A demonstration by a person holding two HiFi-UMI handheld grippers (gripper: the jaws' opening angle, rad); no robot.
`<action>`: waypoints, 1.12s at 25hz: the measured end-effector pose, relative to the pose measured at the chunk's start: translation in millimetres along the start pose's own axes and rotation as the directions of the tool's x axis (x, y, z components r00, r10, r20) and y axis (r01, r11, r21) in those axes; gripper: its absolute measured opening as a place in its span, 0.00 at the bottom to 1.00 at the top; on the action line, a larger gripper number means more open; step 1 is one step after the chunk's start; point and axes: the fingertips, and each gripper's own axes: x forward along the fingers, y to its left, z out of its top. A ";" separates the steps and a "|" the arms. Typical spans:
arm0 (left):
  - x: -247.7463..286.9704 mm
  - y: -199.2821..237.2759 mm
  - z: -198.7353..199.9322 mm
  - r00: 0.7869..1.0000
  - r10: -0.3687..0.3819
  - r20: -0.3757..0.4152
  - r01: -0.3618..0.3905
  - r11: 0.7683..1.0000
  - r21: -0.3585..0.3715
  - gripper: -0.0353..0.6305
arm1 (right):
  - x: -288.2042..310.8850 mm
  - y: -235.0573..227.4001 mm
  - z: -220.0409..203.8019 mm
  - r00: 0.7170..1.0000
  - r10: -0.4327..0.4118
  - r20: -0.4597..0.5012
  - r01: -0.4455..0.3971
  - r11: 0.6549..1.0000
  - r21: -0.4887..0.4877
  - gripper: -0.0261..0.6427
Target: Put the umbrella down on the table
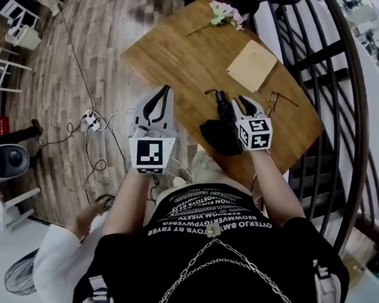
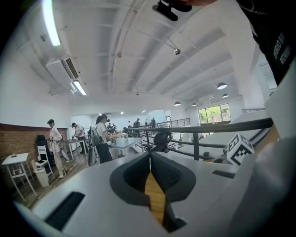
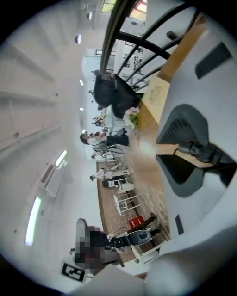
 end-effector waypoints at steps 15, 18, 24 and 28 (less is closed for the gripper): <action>-30.2 20.3 47.7 0.996 0.040 0.075 -0.041 0.999 0.006 0.10 | -103.7 44.7 174.8 0.937 0.112 0.332 -0.037 0.974 -0.225 0.06; -38.7 21.0 58.1 0.994 0.039 0.099 -0.040 0.999 0.007 0.10 | -121.3 45.2 187.5 0.929 0.111 0.354 -0.034 0.975 -0.218 0.06; -72.3 23.6 79.5 0.990 0.047 0.133 -0.051 0.998 0.026 0.10 | -162.5 58.4 197.5 0.908 0.096 0.408 -0.022 0.983 -0.181 0.06; -94.4 18.5 94.1 0.987 0.041 0.158 -0.048 0.998 0.039 0.10 | -182.4 69.4 197.9 0.904 0.091 0.419 -0.019 0.985 -0.172 0.06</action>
